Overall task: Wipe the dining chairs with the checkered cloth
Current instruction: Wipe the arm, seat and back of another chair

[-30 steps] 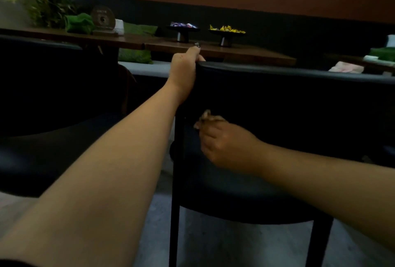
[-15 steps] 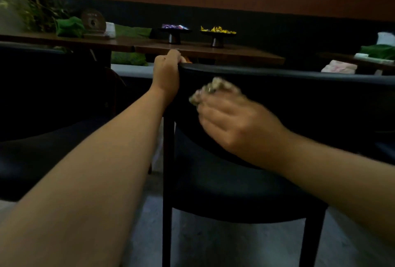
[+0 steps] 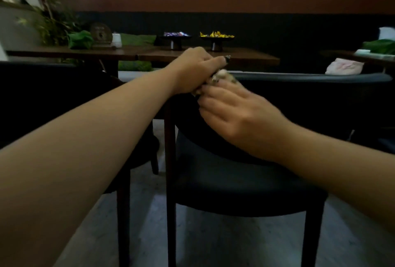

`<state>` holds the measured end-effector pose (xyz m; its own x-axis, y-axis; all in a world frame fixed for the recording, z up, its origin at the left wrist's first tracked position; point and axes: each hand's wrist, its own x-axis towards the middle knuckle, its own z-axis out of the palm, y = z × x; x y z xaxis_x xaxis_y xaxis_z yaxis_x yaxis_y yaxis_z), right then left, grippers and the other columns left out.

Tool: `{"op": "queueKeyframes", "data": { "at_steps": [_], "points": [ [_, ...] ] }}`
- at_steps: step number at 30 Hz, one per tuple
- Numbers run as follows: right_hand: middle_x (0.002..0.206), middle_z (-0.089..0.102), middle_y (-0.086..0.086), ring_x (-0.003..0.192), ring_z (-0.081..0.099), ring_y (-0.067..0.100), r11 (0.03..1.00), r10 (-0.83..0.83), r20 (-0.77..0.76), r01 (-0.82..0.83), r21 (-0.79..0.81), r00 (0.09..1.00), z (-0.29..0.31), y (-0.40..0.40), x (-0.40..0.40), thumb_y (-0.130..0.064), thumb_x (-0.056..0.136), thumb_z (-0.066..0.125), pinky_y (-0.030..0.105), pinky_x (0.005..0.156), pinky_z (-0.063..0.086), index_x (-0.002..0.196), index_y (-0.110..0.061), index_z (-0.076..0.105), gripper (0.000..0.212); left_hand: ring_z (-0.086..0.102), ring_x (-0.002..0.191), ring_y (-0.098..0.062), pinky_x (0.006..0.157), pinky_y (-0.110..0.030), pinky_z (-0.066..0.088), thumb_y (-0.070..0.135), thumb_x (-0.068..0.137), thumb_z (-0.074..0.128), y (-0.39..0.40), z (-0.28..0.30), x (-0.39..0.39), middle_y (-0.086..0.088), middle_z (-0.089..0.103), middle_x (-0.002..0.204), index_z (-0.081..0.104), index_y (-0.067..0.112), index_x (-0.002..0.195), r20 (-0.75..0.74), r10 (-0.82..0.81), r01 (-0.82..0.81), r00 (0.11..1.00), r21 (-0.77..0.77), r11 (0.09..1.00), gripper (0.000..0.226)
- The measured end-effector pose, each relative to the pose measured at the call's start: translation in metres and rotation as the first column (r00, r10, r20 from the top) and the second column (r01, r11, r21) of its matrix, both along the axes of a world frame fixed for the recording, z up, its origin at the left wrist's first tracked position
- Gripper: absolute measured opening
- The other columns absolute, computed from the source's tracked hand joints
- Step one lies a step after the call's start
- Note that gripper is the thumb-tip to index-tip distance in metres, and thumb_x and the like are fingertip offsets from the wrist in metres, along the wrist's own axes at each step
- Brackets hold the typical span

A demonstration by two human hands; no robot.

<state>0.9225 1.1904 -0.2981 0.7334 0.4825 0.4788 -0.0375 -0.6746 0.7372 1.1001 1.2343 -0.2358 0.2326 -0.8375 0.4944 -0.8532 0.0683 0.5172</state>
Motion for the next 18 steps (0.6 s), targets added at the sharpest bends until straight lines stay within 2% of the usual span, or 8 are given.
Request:
{"op": "queueKeyframes", "data": {
  "at_steps": [2,5,7,10,12,13,15,18],
  "points": [
    [0.120,0.063,0.023,0.120,0.054,0.040,0.999,-0.024,0.040,0.025,-0.019,0.999,0.005,-0.003,-0.007,-0.004,0.096,0.044,0.051,0.108,0.035,0.113,0.001,0.066,0.028,0.042,0.043,-0.008,0.055,-0.033,0.035,0.045,0.086,0.045,-0.003,-0.001,-0.006,0.010,0.045,0.040,0.053,0.019,0.041,-0.010,0.001,-0.001,1.000,-0.012,1.000,0.052],
    [0.129,0.056,0.025,0.128,0.045,0.043,0.981,-0.154,0.038,0.158,-0.115,0.987,-0.020,-0.008,-0.006,-0.007,0.100,0.038,0.052,0.108,0.036,0.124,0.005,0.059,0.034,0.044,0.052,-0.019,0.060,-0.040,0.037,0.046,0.083,0.042,0.001,-0.003,-0.007,0.001,0.045,0.048,0.051,0.013,0.051,0.058,0.062,-0.060,0.996,-0.028,0.998,0.047],
    [0.127,0.057,0.027,0.126,0.047,0.043,0.982,-0.168,0.024,0.170,-0.081,0.985,-0.036,-0.012,0.002,-0.005,0.100,0.034,0.051,0.109,0.034,0.120,0.008,0.060,0.036,0.044,0.052,-0.019,0.059,-0.038,0.035,0.048,0.084,0.039,0.001,-0.003,-0.007,0.001,0.045,0.050,0.053,0.012,0.055,0.109,0.071,-0.072,0.992,0.004,0.997,0.048],
    [0.118,0.062,0.026,0.118,0.055,0.042,0.992,-0.072,0.048,0.077,-0.098,0.996,-0.060,-0.022,0.017,-0.001,0.097,0.032,0.049,0.107,0.035,0.112,0.009,0.065,0.037,0.048,0.055,-0.018,0.060,-0.035,0.035,0.051,0.084,0.036,0.001,-0.001,-0.005,0.000,0.049,0.056,0.057,0.011,0.062,0.147,0.080,-0.089,0.986,0.057,0.994,0.051],
    [0.118,0.065,0.021,0.117,0.058,0.037,0.981,-0.077,-0.022,0.072,-0.179,0.997,-0.089,-0.031,0.023,-0.008,0.093,0.045,0.045,0.104,0.041,0.110,0.003,0.068,0.031,0.051,0.058,-0.017,0.059,-0.034,0.034,0.053,0.083,0.032,0.001,0.000,-0.005,0.001,0.053,0.060,0.062,0.008,0.072,0.199,0.085,-0.106,0.976,0.100,0.989,0.056],
    [0.120,0.066,0.015,0.117,0.059,0.031,0.975,-0.137,-0.086,0.119,-0.189,0.987,-0.105,-0.034,0.023,-0.016,0.091,0.052,0.039,0.104,0.043,0.111,-0.004,0.071,0.030,0.050,0.057,-0.013,0.058,-0.033,0.032,0.053,0.083,0.032,0.001,0.000,-0.004,0.004,0.052,0.057,0.063,0.010,0.071,0.204,0.085,-0.109,0.975,0.106,0.988,0.054],
    [0.117,0.068,0.000,0.115,0.061,0.017,0.971,-0.230,-0.231,0.206,-0.125,0.945,-0.130,-0.038,0.020,-0.035,0.083,0.062,0.029,0.102,0.045,0.107,-0.020,0.075,0.031,0.046,0.049,-0.006,0.055,-0.031,0.029,0.051,0.083,0.032,0.001,0.000,-0.004,0.008,0.047,0.050,0.058,0.016,0.064,0.186,0.093,-0.111,0.978,0.090,0.990,0.047],
    [0.101,0.074,0.003,0.103,0.067,0.018,0.978,-0.205,-0.307,0.182,-0.100,0.930,-0.147,-0.041,0.014,-0.036,0.065,0.082,0.029,0.096,0.050,0.088,-0.015,0.079,0.031,0.042,0.047,-0.004,0.052,-0.030,0.025,0.049,0.082,0.029,-0.002,-0.003,-0.003,0.005,0.042,0.053,0.051,0.019,0.064,0.258,0.119,-0.141,0.959,0.069,0.988,0.041]
  ]
}}
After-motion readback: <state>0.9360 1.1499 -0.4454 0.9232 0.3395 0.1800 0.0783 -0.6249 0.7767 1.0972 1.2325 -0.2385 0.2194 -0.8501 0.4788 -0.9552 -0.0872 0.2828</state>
